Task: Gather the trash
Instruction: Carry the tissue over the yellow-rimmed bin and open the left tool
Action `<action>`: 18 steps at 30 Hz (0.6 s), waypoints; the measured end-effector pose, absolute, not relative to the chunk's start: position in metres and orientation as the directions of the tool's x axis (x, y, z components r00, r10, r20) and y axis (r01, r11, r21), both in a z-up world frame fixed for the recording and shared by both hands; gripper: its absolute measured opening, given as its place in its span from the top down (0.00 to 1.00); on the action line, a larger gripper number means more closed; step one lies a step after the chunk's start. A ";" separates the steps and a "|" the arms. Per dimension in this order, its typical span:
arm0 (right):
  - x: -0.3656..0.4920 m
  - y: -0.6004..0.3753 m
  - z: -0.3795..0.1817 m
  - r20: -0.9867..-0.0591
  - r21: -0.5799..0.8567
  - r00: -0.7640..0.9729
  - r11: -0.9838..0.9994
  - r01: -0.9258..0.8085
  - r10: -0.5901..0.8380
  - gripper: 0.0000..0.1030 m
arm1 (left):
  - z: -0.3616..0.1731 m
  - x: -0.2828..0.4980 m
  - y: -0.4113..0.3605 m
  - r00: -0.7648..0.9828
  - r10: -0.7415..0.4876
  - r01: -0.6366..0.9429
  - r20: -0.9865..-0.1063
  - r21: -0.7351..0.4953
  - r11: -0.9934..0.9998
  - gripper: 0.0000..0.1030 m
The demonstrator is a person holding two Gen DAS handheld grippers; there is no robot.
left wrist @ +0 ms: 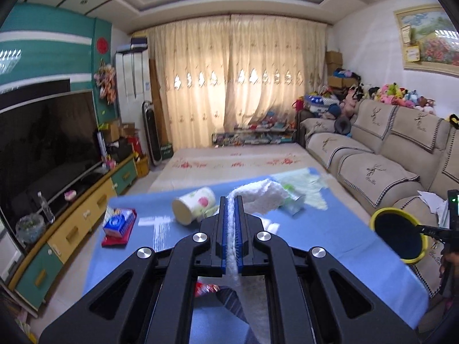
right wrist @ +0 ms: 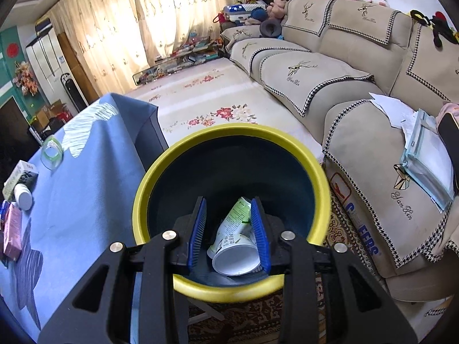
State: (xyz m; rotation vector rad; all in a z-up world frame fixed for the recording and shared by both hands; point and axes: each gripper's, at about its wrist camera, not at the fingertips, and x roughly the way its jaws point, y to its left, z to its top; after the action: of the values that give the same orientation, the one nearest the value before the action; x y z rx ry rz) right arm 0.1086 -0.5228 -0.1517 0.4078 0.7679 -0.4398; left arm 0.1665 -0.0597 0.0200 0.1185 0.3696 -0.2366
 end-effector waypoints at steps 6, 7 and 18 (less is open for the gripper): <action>0.080 -0.541 -0.144 -0.703 0.241 0.673 0.813 0.530 -0.230 0.68 | 0.050 0.131 -0.089 0.904 -0.263 0.312 -0.338 0.098 0.945 0.95; 0.076 -0.544 -0.142 -0.699 0.247 0.677 0.811 0.530 -0.230 0.67 | 0.053 0.128 -0.095 0.902 -0.271 0.321 -0.337 0.100 0.942 0.95; 0.028 -0.562 -0.134 -0.670 0.248 0.700 0.813 0.526 -0.248 0.66 | 0.064 0.105 -0.203 0.825 -0.427 0.498 -0.370 0.121 0.859 0.95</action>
State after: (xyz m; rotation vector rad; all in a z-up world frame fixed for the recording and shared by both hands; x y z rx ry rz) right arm 0.0284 -0.5618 -0.1339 0.4474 0.6662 -0.4476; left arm 0.1052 -0.2033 0.0636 0.2173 0.3402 -0.4955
